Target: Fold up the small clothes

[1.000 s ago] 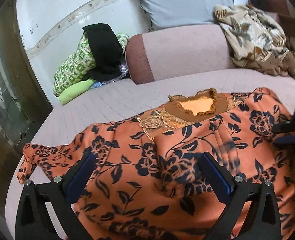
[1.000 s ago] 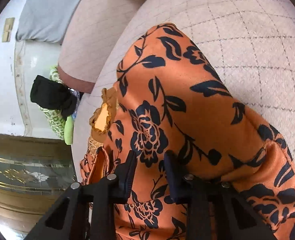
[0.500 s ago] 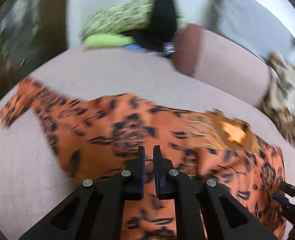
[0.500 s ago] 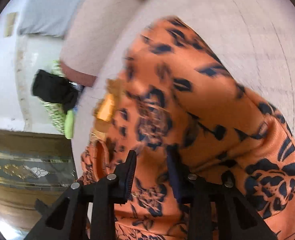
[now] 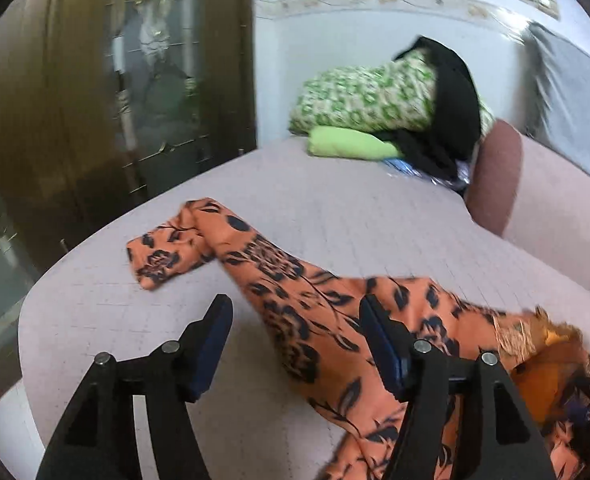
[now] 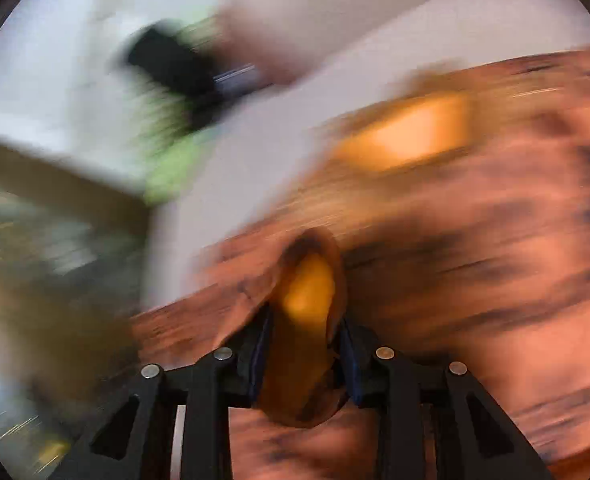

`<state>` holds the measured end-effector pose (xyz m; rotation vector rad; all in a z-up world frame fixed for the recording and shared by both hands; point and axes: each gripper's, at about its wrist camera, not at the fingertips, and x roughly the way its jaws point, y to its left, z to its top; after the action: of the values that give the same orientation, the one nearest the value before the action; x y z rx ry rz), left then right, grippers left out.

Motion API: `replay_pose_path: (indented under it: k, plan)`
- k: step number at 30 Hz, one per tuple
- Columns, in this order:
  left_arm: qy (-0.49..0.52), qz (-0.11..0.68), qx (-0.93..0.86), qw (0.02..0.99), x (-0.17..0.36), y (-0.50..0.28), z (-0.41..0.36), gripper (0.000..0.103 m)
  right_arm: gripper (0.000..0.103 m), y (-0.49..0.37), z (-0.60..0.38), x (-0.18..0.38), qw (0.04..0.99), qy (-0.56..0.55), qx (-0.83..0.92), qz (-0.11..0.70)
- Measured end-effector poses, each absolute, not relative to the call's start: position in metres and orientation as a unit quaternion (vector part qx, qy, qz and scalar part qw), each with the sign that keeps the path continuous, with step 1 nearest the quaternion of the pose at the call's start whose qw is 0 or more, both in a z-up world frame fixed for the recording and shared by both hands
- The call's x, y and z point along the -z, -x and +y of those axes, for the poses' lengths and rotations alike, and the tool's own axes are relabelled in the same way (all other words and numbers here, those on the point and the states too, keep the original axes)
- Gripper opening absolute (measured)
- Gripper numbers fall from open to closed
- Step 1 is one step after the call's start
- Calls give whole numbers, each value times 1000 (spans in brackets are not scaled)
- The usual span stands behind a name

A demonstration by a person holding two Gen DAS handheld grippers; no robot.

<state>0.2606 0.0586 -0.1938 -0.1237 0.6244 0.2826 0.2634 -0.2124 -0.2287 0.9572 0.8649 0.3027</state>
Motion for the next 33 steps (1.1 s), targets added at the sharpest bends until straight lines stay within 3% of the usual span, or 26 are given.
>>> replay_pose_path:
  k: [3, 8, 14, 18, 21, 25, 26, 27, 28, 33]
  plan:
    - [74, 303, -139, 940, 190, -257, 67, 67, 35, -255, -207, 182, 837, -396, -143, 350]
    - [86, 304, -68, 946, 192, -258, 51, 68, 35, -218, -259, 181, 878, -258, 18, 404]
    - [34, 391, 84, 916, 227, -271, -18, 68, 35, -140, -376, 232, 836, -335, 166, 401]
    - [-24, 479, 79, 874, 274, -288, -49, 68, 34, -142, -414, 273, 780, -375, 189, 464]
    - [-59, 456, 69, 885, 267, -283, -55, 68, 35, -148, -414, 256, 792, -383, 171, 444]
    - [37, 419, 81, 904, 232, -265, -2, 72, 36, -150, -400, 233, 821, -404, 117, 386]
    - [69, 406, 56, 910, 225, -259, 23, 76, 43, -151, -394, 228, 830, -401, 100, 375]
    - [99, 394, 29, 913, 218, -256, 47, 83, 70, -151, -387, 223, 837, -397, 89, 367]
    - [130, 383, -3, 915, 211, -254, 74, 85, 78, -145, -381, 220, 844, -393, 81, 355]
    - [175, 383, -117, 900, 195, -269, 191, 85, 81, -159, -347, 211, 858, -364, 64, 356]
